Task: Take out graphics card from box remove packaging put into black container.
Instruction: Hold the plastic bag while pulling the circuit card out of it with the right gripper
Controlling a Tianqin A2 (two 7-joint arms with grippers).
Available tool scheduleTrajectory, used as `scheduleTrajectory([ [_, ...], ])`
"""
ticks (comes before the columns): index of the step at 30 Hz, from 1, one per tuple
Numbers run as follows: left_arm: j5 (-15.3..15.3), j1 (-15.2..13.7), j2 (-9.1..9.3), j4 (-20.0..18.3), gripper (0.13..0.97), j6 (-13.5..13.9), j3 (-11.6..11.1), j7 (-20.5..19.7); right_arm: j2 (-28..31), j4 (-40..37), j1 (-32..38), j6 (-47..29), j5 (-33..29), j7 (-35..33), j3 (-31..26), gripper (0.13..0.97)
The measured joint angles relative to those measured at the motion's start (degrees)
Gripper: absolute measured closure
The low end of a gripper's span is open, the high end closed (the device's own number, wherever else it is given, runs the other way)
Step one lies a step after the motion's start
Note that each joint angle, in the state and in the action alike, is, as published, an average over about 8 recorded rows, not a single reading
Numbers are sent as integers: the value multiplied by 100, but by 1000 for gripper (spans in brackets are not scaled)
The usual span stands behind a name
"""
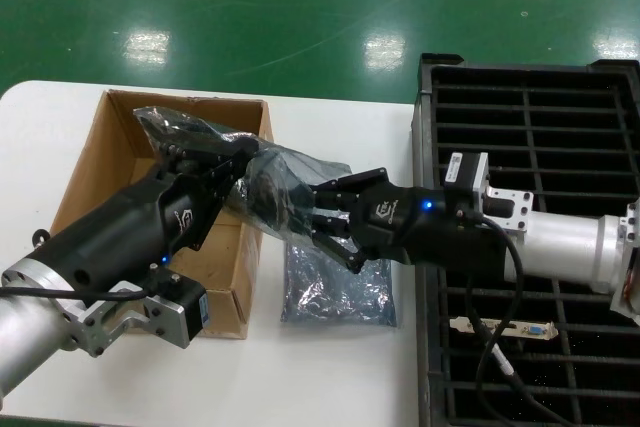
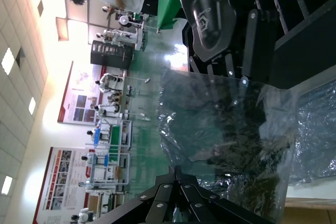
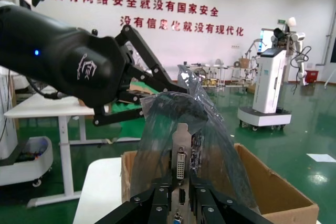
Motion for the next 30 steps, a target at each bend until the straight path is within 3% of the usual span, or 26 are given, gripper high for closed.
scheduleTrajectory([
  [5,0,0,0,0,958,0,0,0,22,97,-54,-5,46,88,50,911],
  [18,0,0,0,0,958,0,0,0,-66,-24,-91,139,-15,279,39,911],
  [30,0,0,0,0,958,0,0,0,-235,-176,-40,215,-10,574,36,855],
])
